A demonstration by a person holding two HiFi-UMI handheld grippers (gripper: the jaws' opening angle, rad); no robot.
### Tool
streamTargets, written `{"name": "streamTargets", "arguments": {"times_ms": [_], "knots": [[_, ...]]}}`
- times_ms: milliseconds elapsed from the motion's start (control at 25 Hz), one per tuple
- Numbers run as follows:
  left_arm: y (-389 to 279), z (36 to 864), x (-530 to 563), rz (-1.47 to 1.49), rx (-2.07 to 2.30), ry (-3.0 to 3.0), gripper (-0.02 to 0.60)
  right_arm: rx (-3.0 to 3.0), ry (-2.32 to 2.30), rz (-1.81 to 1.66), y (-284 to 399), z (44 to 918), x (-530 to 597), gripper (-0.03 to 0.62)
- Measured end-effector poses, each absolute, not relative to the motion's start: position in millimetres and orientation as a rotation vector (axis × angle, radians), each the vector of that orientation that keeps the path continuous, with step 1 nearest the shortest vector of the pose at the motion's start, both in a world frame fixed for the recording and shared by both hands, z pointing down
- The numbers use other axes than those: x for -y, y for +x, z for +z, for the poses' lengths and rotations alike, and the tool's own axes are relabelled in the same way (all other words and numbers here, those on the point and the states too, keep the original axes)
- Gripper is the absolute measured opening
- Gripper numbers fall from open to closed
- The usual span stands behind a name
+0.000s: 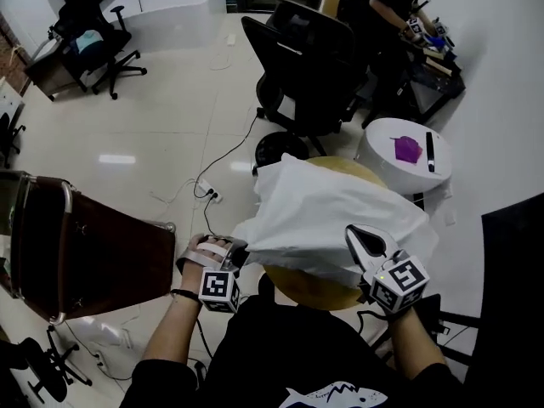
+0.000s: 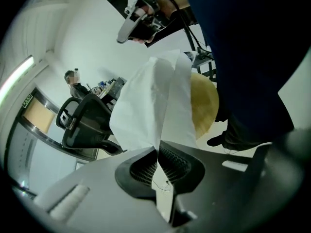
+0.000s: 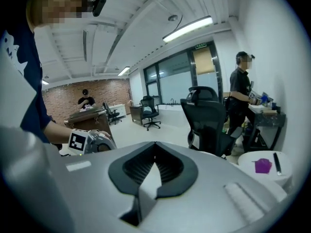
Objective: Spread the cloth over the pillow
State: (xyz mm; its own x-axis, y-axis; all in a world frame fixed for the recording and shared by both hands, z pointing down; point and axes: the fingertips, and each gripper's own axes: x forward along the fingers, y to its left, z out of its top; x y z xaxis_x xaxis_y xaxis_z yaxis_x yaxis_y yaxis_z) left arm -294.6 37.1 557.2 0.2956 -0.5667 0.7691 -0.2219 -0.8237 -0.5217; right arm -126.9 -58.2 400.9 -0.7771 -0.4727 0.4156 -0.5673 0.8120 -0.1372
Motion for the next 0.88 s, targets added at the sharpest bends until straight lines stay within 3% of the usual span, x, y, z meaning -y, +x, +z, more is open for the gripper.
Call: {"name": "streamTargets", "arguments": {"times_ms": [600, 880], "knots": [[-281, 629, -146, -1.808, -0.608, -2.403, 0.000, 2.576, 0.231, 0.266, -234, 461, 47, 0.008], [-260, 667, -149, -1.812, -0.583, -2.511, 0.000, 2.440, 0.118, -0.018, -246, 491, 49, 0.008]]}}
